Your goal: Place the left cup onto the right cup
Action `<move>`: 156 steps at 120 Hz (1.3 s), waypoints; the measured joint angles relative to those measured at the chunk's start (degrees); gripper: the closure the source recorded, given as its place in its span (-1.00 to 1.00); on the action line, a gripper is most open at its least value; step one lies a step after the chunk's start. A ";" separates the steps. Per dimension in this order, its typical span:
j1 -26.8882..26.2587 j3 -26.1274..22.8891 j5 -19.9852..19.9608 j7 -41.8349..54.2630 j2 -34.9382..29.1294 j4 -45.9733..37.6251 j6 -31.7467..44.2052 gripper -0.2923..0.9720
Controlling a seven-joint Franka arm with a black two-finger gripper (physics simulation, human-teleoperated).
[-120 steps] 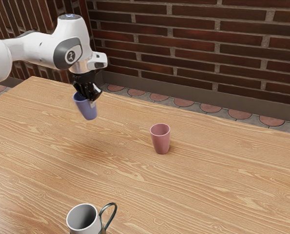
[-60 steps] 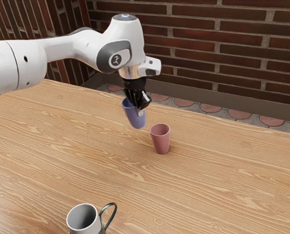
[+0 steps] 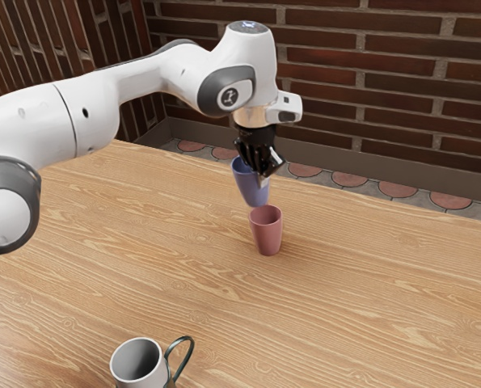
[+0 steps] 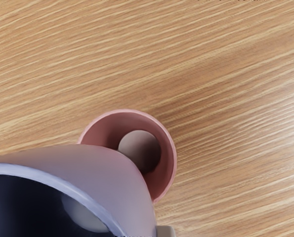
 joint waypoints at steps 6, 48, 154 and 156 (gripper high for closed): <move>-0.45 -0.02 0.55 -0.31 1.39 2.18 -0.89 0.70; -1.54 0.06 2.05 -1.61 5.22 4.46 -2.94 0.70; -2.59 0.34 2.83 -3.09 7.26 3.03 1.84 -0.20; -2.59 0.34 2.83 -3.10 7.26 3.03 1.88 -0.23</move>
